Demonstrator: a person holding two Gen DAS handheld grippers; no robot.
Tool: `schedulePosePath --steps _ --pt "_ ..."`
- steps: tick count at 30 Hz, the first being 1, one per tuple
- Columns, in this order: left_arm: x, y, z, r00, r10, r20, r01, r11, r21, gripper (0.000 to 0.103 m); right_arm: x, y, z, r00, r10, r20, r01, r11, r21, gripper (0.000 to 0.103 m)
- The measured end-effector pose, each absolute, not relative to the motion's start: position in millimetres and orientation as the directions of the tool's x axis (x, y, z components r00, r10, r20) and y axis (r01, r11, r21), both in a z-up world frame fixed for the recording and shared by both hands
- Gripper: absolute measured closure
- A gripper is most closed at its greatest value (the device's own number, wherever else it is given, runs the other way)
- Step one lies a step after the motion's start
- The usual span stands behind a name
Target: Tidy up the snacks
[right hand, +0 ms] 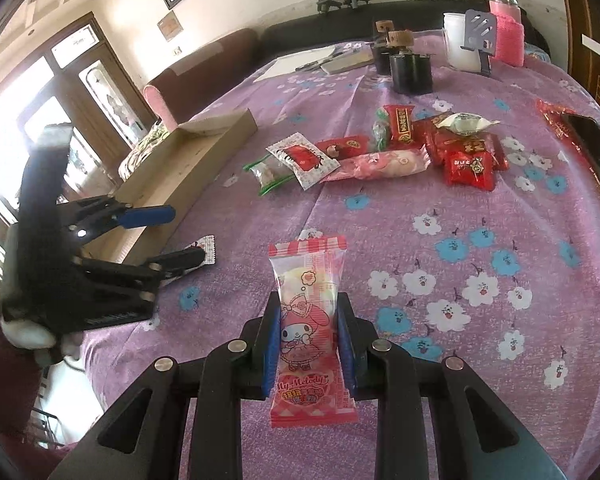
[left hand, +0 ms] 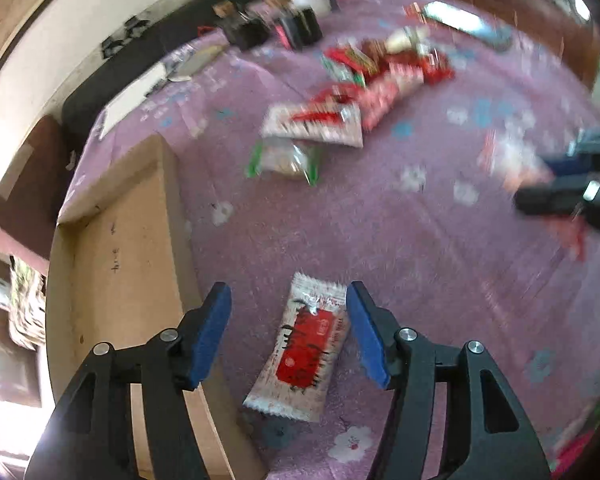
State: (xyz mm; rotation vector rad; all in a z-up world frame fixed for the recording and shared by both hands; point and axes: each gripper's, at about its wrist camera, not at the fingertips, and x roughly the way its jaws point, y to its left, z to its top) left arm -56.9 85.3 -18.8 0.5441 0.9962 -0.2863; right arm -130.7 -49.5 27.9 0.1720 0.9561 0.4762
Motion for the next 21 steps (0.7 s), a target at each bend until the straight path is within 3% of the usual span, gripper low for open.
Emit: schedulePosePath --steps 4,6,8,12,18,19,21 --pt "-58.0 86.0 -16.6 0.494 -0.026 -0.869 0.492 0.833 0.254 0.044 -131.2 -51.9 28.3 0.484 0.47 -0.738 -0.314 0.881 0.355 0.077" --pt "-56.5 90.1 -14.3 0.438 -0.099 -0.894 0.508 0.847 0.155 0.071 -130.1 -51.2 26.9 0.481 0.47 -0.74 -0.313 0.881 0.355 0.077" --pt "-58.1 90.2 -11.3 0.444 -0.11 -0.889 0.491 0.86 0.139 0.087 -129.2 -50.4 25.6 0.478 0.472 -0.741 -0.313 0.88 0.358 0.077" --pt "-60.3 102.5 9.0 0.409 -0.247 -0.878 0.463 0.886 -0.034 0.098 -129.1 -45.2 30.3 0.476 0.482 -0.736 -0.324 0.874 0.362 0.078" --pt "-69.2 124.7 40.9 0.432 -0.322 -0.842 0.445 0.888 -0.111 0.098 -123.9 -28.0 51.6 0.485 0.505 -0.714 -0.363 0.859 0.361 0.078" --pt "-72.9 123.6 39.7 0.44 -0.311 -0.842 0.466 0.881 -0.082 0.092 -122.2 -23.5 53.0 0.481 0.509 -0.714 -0.371 0.856 0.36 0.078" --pt "-74.3 119.8 28.5 0.425 -0.283 -0.86 0.472 0.88 -0.057 0.062 -119.6 -13.0 51.2 0.467 0.516 -0.718 -0.384 0.85 0.361 0.078"
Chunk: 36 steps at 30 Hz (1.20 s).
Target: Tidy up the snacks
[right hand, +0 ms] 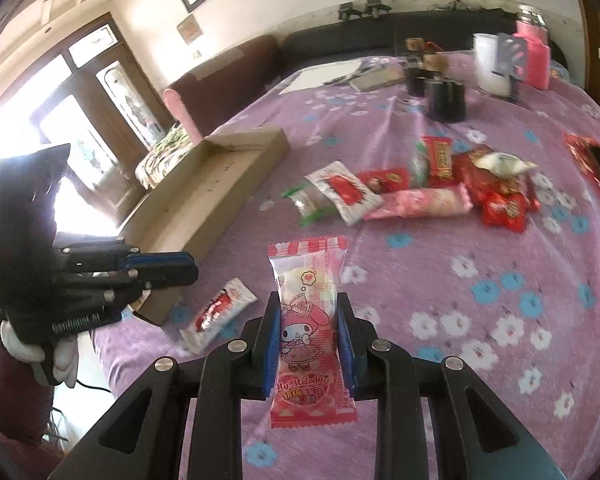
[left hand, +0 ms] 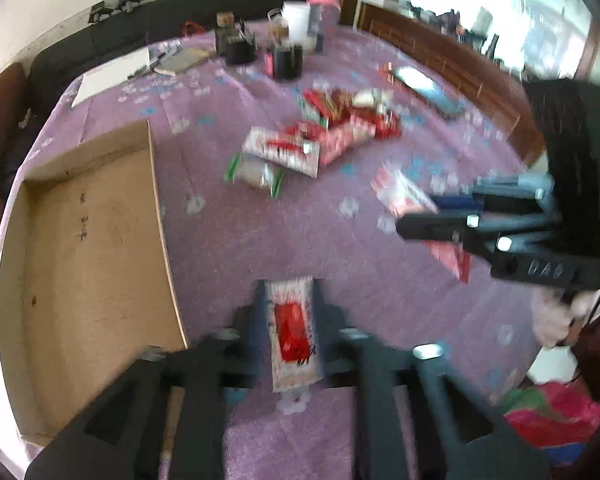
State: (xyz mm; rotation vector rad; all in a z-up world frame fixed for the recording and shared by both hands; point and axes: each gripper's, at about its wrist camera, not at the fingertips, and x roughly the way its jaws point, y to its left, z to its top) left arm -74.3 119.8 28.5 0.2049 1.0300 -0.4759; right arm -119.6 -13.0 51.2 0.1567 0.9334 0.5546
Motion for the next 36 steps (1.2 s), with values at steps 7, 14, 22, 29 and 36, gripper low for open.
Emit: schedulePosePath --steps 7,14,22,29,36 --pt "-73.1 99.8 -13.3 0.435 -0.125 -0.892 0.425 0.902 0.081 0.035 -121.5 6.1 37.5 0.441 0.513 -0.736 -0.392 0.848 0.356 0.078" --pt "-83.0 90.1 -12.7 0.446 -0.181 -0.876 0.431 0.902 0.034 0.077 -122.4 -13.0 45.4 0.468 0.511 -0.721 -0.363 0.855 0.371 0.078" --pt "-89.0 132.8 38.1 0.467 -0.354 -0.81 0.358 0.914 -0.193 0.078 -121.9 -12.4 55.6 0.467 0.537 -0.703 -0.374 0.84 0.393 0.078" --pt "-44.4 220.1 107.5 0.597 -0.287 -0.749 0.199 0.957 -0.209 0.078 -88.3 34.8 85.2 0.42 0.616 -0.667 -0.44 0.78 0.444 0.078" --pt "31.1 263.9 94.5 0.594 -0.173 -0.786 0.079 0.984 -0.157 0.077 -8.8 113.7 95.8 0.363 0.666 -0.651 -0.432 0.74 0.515 0.078"
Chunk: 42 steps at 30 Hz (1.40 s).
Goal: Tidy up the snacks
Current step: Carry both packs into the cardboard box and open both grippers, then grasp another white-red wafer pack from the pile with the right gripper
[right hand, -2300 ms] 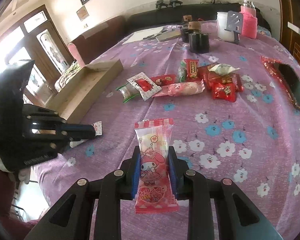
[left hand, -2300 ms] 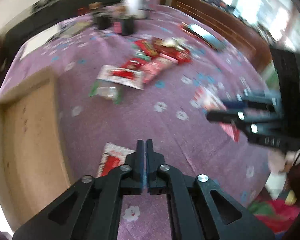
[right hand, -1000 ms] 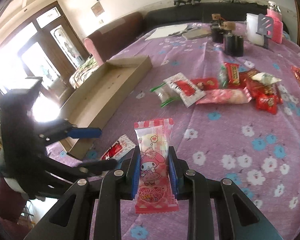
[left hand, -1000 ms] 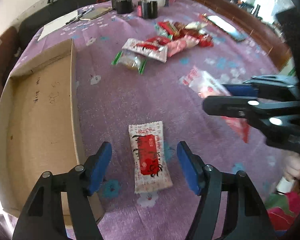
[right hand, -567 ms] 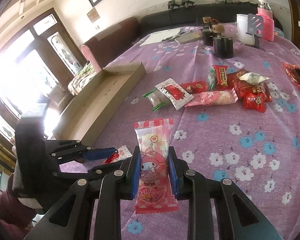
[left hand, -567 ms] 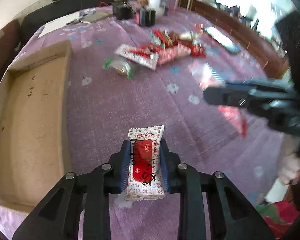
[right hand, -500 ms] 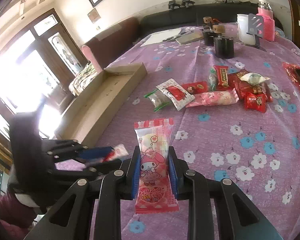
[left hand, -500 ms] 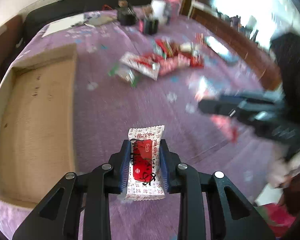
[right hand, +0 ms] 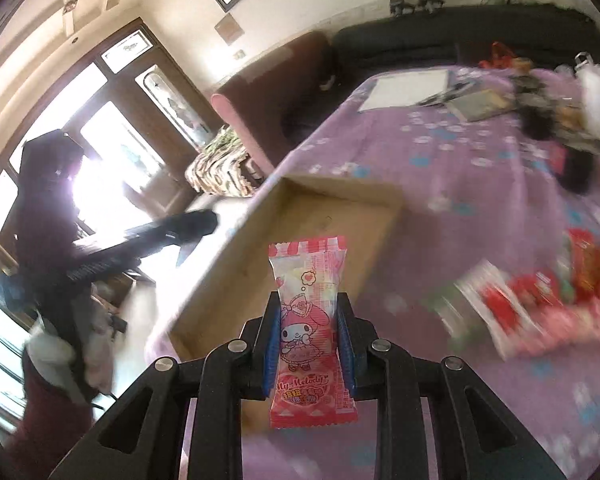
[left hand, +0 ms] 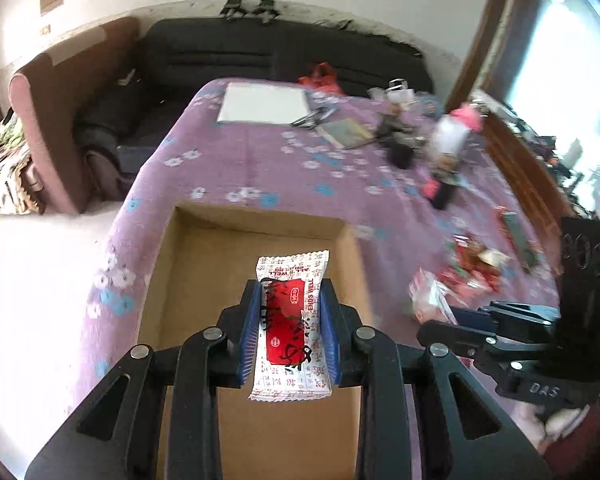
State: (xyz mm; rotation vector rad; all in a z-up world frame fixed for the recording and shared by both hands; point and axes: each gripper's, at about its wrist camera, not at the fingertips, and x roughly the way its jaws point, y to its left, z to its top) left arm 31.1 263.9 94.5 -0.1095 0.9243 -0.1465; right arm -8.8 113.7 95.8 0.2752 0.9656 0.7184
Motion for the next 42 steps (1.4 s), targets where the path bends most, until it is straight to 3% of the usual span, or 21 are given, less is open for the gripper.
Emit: schedulePosePath --steps 5,14,20,25,30,31,32,34,42 --pt "72.3 285.5 45.7 0.55 -0.227 -0.804 -0.021 0.958 -0.284 0.077 43.5 154.3 70.8 0.381 0.578 -0.722 -0.362 0.811 0.459 0.078" --pt "106.5 287.2 4.3 0.525 -0.21 -0.825 -0.069 0.955 -0.287 0.072 80.6 176.0 28.6 0.375 0.497 -0.783 -0.303 0.864 0.403 0.074" --pt "100.6 288.5 10.2 0.545 -0.193 -0.816 -0.078 0.957 -0.278 0.071 74.9 170.6 41.1 0.424 0.487 -0.764 -0.318 0.87 0.378 0.066" --pt "76.2 287.6 30.6 0.593 -0.182 -0.785 -0.081 0.956 -0.282 0.071 67.1 132.2 65.7 0.462 0.514 -0.723 -0.291 0.858 0.424 0.066" --pt "21.8 276.0 59.7 0.649 -0.172 -0.741 -0.043 0.964 -0.261 0.07 39.3 54.1 87.9 0.544 0.455 -0.706 -0.252 0.89 0.379 0.066" --pt "8.9 271.9 64.7 0.661 -0.173 -0.73 -0.032 0.965 -0.259 0.061 35.5 43.3 88.7 0.552 0.437 -0.71 -0.241 0.899 0.366 0.064" --pt "-6.9 266.4 70.2 0.68 -0.173 -0.713 -0.022 0.967 -0.256 0.045 29.5 26.5 87.2 0.564 0.403 -0.721 -0.222 0.915 0.338 0.063" --pt "-31.5 257.4 77.0 0.715 -0.178 -0.677 -0.008 0.965 -0.262 0.029 21.0 4.6 79.0 0.573 0.328 -0.751 -0.19 0.945 0.268 0.063" --pt "-76.2 218.6 87.1 0.736 -0.26 -0.625 0.062 0.945 -0.32 0.028 16.1 -1.4 44.2 0.501 0.359 -0.788 -0.221 0.933 0.284 0.063"
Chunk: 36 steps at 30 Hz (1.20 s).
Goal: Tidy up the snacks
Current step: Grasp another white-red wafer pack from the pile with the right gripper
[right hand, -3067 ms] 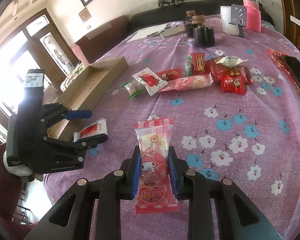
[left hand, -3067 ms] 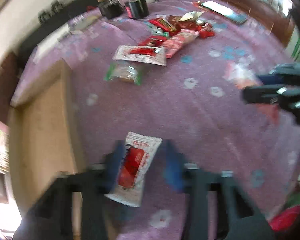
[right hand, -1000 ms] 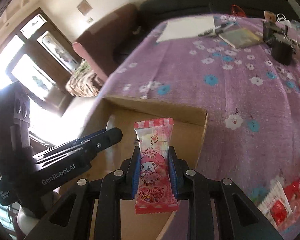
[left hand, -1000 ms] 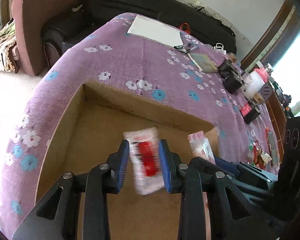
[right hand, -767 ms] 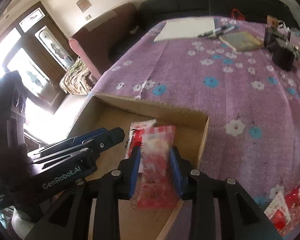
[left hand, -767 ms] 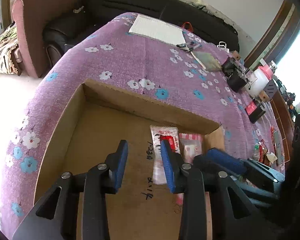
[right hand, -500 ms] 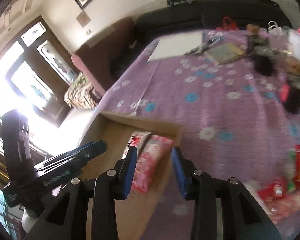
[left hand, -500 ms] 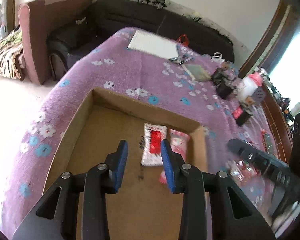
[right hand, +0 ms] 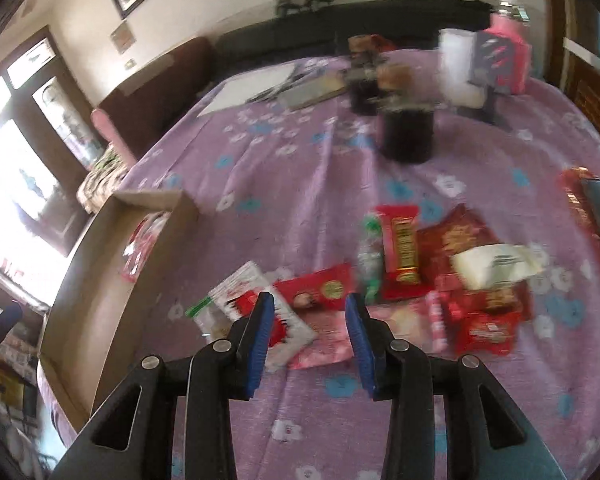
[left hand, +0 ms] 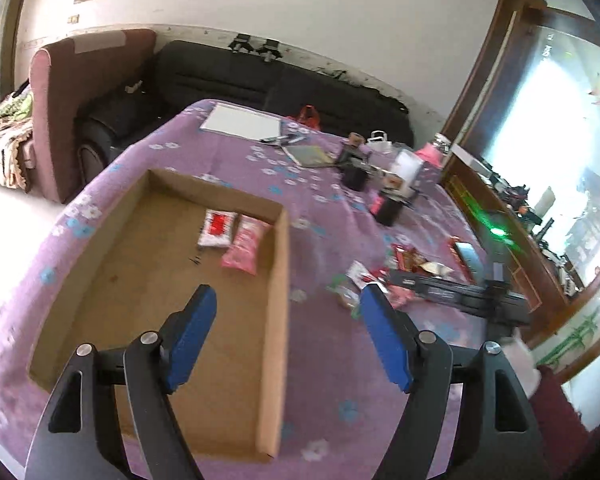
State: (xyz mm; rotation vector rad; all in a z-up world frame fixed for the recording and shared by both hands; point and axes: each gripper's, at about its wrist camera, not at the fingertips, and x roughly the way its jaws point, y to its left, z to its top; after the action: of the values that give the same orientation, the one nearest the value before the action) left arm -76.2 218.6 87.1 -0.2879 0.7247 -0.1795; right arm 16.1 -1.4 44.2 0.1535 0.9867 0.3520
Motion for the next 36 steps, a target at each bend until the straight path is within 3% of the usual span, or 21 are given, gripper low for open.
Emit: schedulePosePath --steps 7,9,11,18,21,22,23,25,29,31,34,36 --pt "-86.3 207.7 93.8 0.738 -0.244 -0.629 0.065 0.954 -0.294 0.028 28.1 32.3 25.7 0.472 0.417 -0.777 -0.273 0.907 0.321 0.063" --pt "-88.7 207.5 94.2 0.74 -0.237 -0.63 0.065 0.957 -0.284 0.028 25.4 33.8 24.2 0.449 0.422 -0.788 -0.282 0.904 0.323 0.071" --pt "-88.6 206.3 92.2 0.737 -0.233 -0.634 0.064 0.958 -0.278 0.028 19.3 34.8 18.5 0.399 0.423 -0.814 -0.293 0.9 0.324 0.095" --pt "-80.2 192.7 80.1 0.705 -0.27 -0.656 0.088 0.951 -0.297 0.028 -35.3 12.1 8.8 0.286 0.456 -0.843 -0.334 0.872 0.358 0.096" --pt "-76.9 184.0 77.3 0.695 -0.282 -0.662 0.101 0.949 -0.298 0.029 -56.4 -8.9 24.2 0.347 0.478 -0.807 -0.341 0.866 0.367 0.09" --pt "-75.4 180.7 76.7 0.692 -0.284 -0.663 0.105 0.949 -0.297 0.029 -63.8 -11.9 31.1 0.381 0.476 -0.792 -0.364 0.865 0.345 0.083" --pt "-72.6 176.2 75.6 0.687 -0.284 -0.669 0.11 0.951 -0.29 0.029 -69.3 -12.4 35.8 0.404 0.474 -0.783 -0.383 0.864 0.325 0.063" --pt "-65.7 166.8 73.3 0.673 -0.281 -0.684 0.126 0.955 -0.269 0.029 -80.6 -8.5 42.2 0.423 0.49 -0.762 -0.432 0.848 0.306 0.034" --pt "-42.9 139.1 67.1 0.637 -0.262 -0.725 0.193 0.965 -0.179 0.029 -89.5 12.9 33.3 0.428 0.453 -0.782 -0.505 0.838 0.209 0.033" --pt "-28.5 124.9 62.9 0.618 -0.248 -0.746 0.237 0.963 -0.125 0.029 -87.2 22.9 23.4 0.421 0.423 -0.802 -0.519 0.838 0.17 0.036" --pt "-6.7 105.1 52.8 0.599 -0.193 -0.777 0.276 0.961 -0.026 0.029 -87.8 28.0 12.5 0.44 0.387 -0.811 -0.509 0.851 0.13 0.061" --pt "5.8 93.5 44.3 0.591 -0.154 -0.792 0.297 0.954 0.036 0.029 -87.0 23.8 12.2 0.431 0.383 -0.817 -0.487 0.861 0.147 0.067"
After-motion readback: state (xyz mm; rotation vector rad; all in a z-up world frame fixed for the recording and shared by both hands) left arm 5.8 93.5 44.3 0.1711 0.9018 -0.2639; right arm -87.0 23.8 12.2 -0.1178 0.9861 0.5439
